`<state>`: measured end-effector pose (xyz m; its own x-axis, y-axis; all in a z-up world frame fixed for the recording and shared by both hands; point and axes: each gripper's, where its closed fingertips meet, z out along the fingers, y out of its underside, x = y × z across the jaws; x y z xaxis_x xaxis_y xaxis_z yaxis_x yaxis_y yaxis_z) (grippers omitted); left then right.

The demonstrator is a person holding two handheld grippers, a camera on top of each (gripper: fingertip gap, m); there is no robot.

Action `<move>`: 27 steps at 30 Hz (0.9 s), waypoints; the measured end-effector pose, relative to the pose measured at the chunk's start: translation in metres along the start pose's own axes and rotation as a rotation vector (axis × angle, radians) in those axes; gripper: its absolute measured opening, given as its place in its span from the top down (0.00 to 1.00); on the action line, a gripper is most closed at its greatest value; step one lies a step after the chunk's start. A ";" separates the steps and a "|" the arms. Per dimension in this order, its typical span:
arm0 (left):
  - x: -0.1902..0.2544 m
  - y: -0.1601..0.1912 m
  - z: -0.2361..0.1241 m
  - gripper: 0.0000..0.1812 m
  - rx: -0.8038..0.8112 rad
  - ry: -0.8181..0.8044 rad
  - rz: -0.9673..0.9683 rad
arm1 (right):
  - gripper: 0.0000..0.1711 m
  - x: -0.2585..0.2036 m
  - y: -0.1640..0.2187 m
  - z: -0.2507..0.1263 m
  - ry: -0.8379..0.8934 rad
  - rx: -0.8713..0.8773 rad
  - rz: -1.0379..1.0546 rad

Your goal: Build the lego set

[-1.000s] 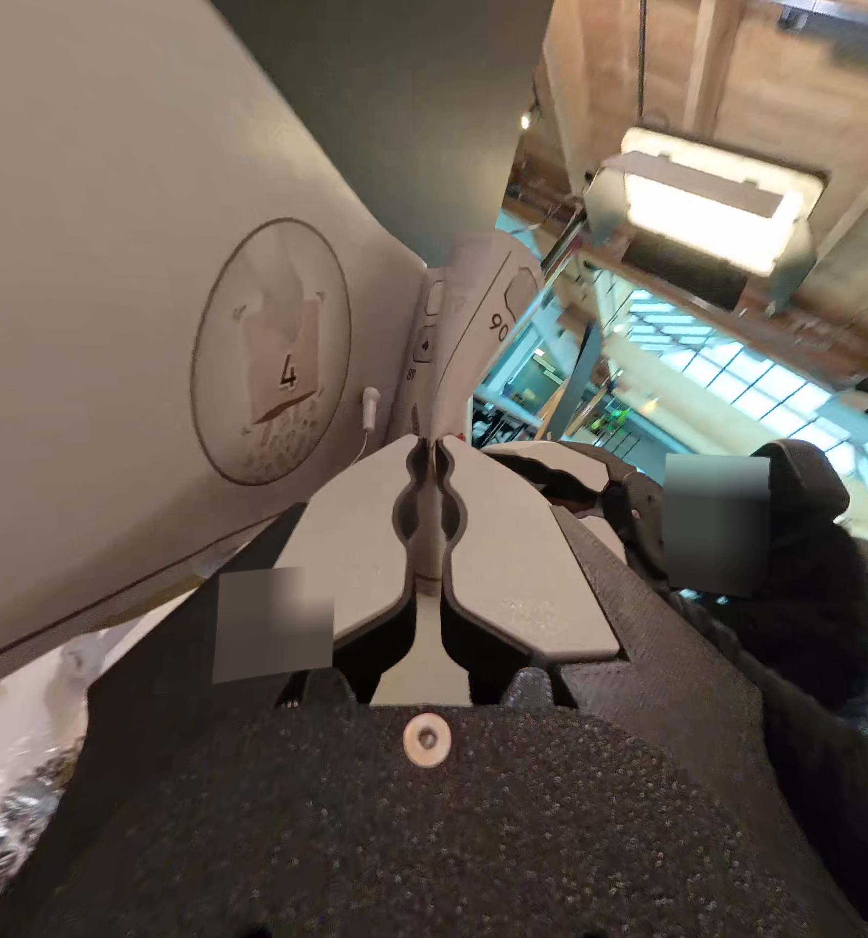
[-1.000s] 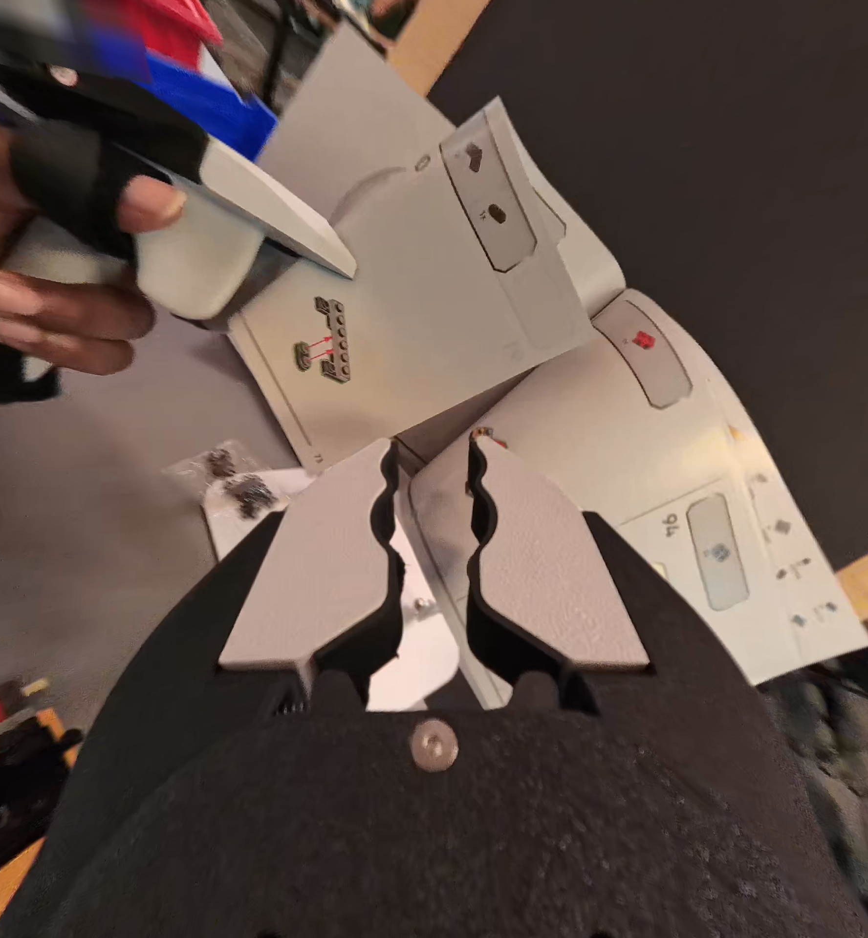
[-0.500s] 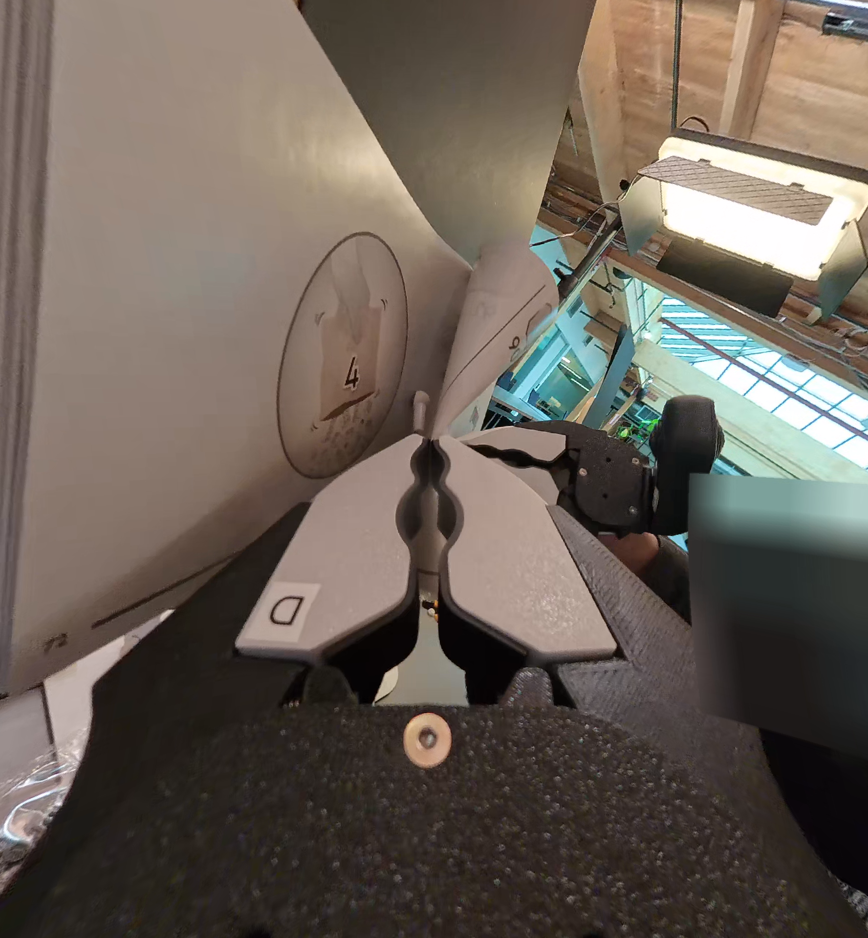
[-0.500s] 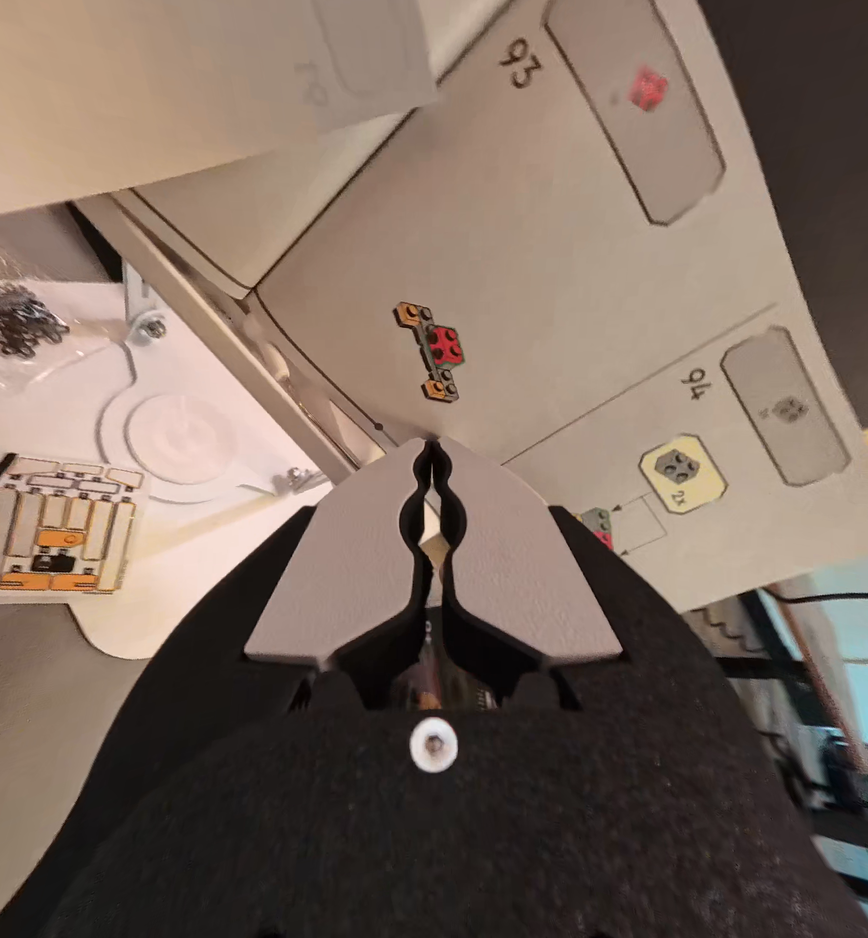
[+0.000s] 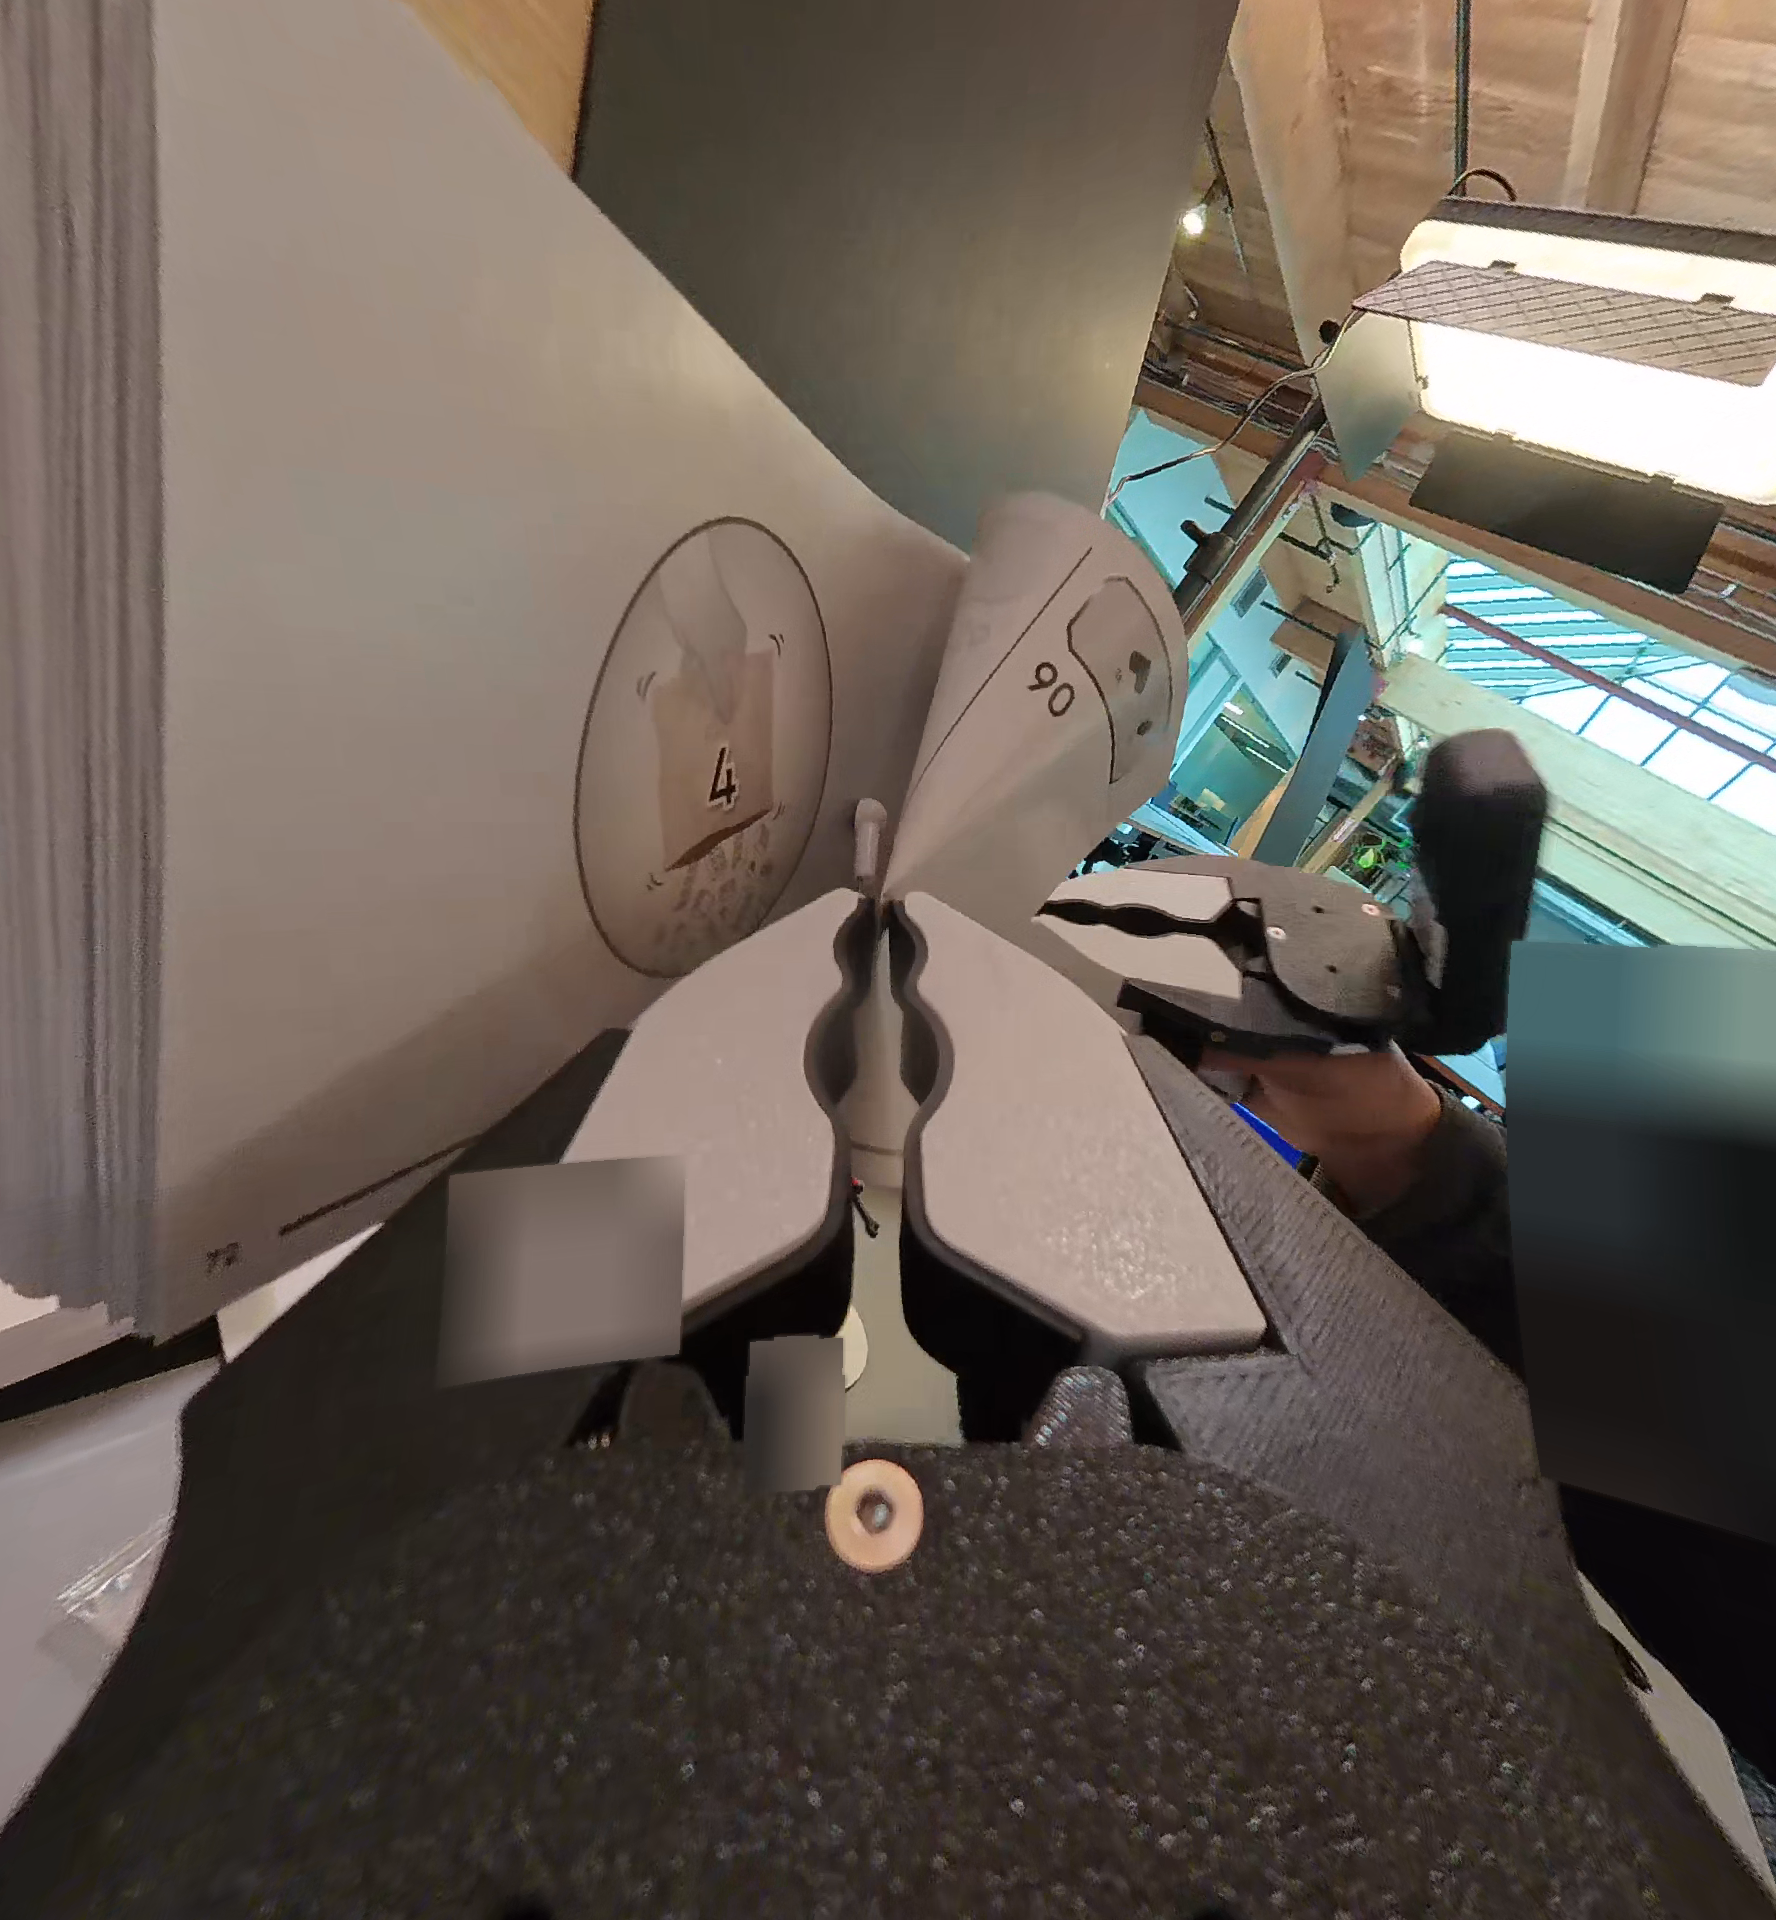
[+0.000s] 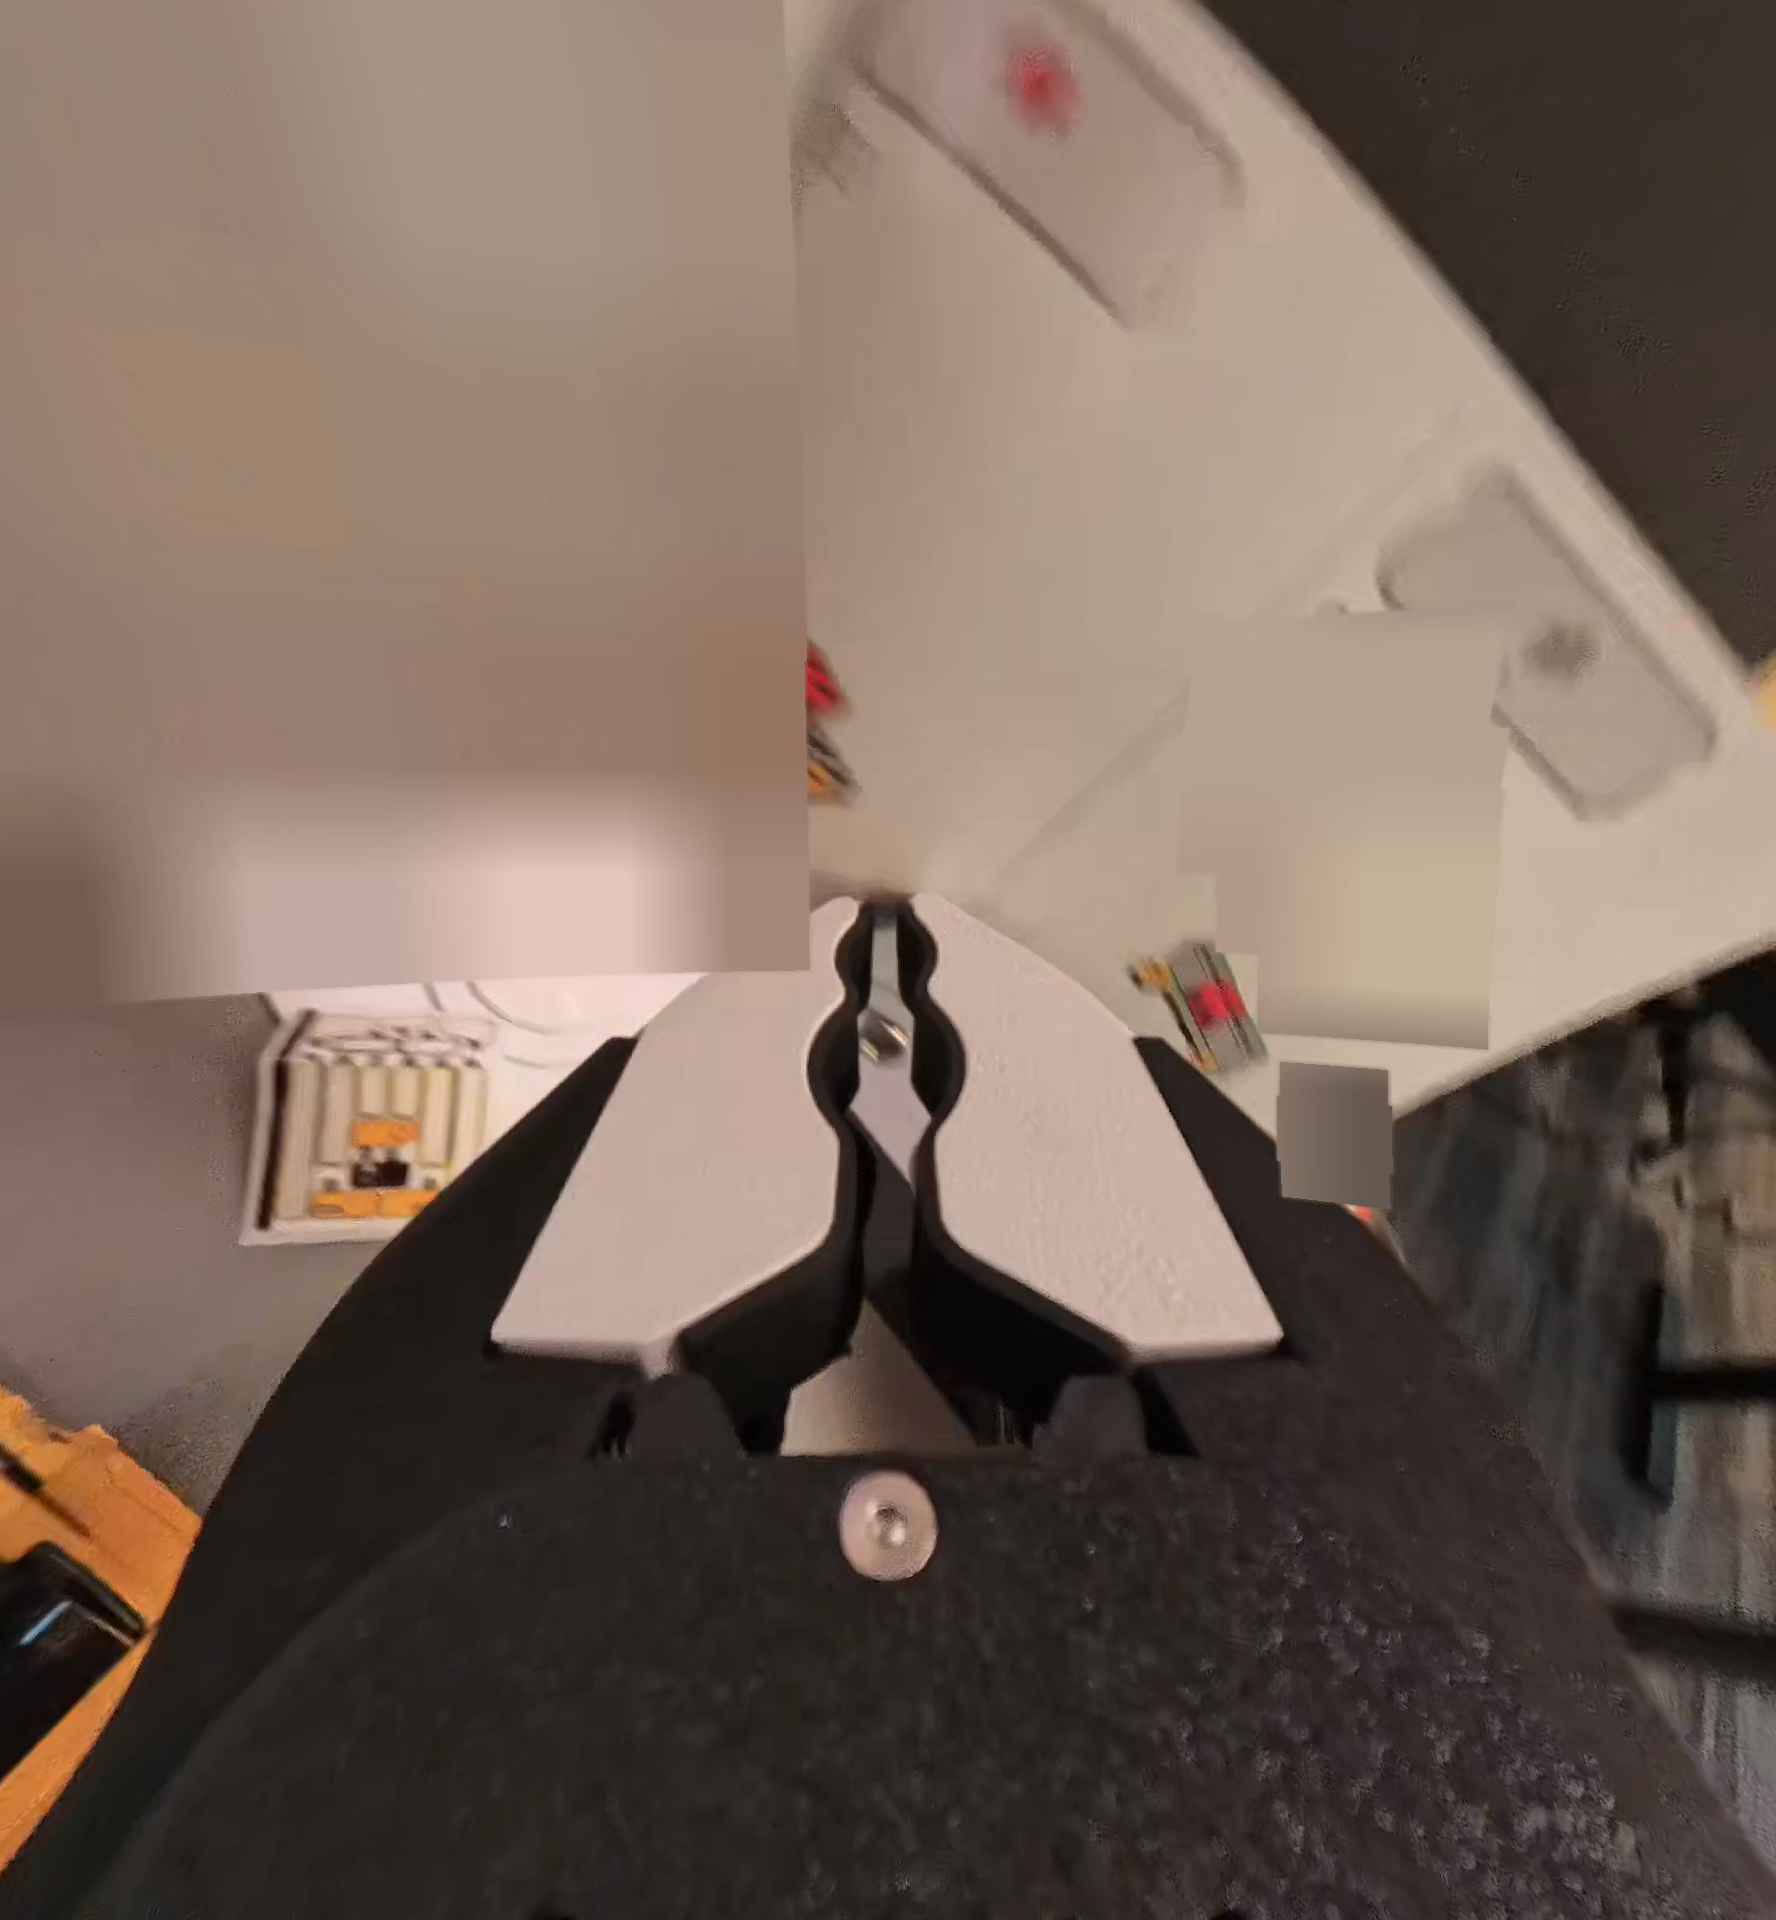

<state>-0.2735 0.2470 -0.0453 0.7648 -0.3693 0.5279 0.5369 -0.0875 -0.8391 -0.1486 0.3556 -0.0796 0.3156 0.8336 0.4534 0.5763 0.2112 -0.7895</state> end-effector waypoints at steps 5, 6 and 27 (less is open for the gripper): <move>0.006 0.000 0.000 0.99 0.003 0.026 -0.020 | 0.95 -0.040 -0.048 0.002 -0.060 0.139 -0.153; 0.009 0.000 0.001 0.99 -0.001 0.038 -0.019 | 0.94 -0.045 -0.054 0.005 -0.088 0.161 -0.148; 0.005 0.007 0.004 0.96 -0.183 -0.117 0.280 | 0.86 -0.045 -0.061 0.030 0.001 0.101 0.067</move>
<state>-0.2645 0.2486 -0.0485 0.9146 -0.2949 0.2768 0.2361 -0.1662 -0.9574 -0.2201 0.3205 -0.0641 0.3517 0.8470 0.3986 0.4754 0.2052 -0.8555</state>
